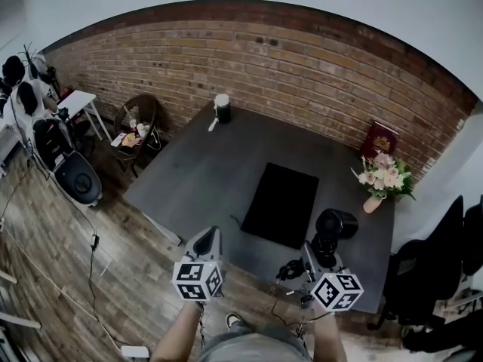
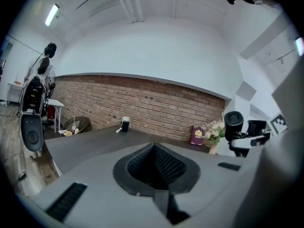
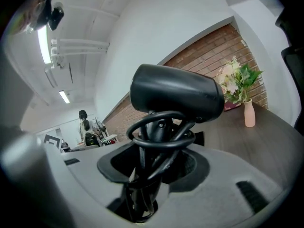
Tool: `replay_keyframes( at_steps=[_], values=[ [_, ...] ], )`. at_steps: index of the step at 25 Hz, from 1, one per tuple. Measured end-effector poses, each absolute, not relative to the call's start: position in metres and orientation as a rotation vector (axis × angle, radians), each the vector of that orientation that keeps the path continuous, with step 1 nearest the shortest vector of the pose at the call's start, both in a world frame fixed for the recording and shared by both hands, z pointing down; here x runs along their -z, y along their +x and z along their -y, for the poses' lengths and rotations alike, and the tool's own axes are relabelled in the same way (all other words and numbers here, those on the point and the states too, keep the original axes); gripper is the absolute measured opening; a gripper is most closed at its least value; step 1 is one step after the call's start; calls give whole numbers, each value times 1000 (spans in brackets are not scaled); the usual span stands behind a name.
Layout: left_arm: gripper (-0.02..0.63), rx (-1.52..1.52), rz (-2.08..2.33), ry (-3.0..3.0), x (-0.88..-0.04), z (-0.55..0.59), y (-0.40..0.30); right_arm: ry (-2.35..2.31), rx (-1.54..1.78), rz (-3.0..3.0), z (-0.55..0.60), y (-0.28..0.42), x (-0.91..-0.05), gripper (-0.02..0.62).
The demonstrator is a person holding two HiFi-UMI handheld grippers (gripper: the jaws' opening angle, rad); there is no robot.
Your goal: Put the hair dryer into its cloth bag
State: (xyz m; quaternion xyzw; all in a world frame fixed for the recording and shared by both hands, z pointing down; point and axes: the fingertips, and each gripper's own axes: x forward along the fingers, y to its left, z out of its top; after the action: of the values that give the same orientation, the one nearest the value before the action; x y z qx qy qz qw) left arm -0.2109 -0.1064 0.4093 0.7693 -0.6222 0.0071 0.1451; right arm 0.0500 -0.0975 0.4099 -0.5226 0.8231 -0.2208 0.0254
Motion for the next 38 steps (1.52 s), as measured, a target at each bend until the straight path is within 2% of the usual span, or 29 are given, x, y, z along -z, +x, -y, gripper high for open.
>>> replay_keyframes(
  at_steps=[14, 29, 38],
  values=[
    [6, -74, 1670, 2202, -452, 162, -174, -1701, 748, -2600, 141, 73, -435, 186],
    [6, -256, 1525, 2089, -557, 116, -150, -1769, 1078, -2559, 78, 86, -525, 184],
    [8, -315, 1471, 2122, -566, 118, -135, -1766, 1149, -2548, 67, 91, -543, 184]
  ],
)
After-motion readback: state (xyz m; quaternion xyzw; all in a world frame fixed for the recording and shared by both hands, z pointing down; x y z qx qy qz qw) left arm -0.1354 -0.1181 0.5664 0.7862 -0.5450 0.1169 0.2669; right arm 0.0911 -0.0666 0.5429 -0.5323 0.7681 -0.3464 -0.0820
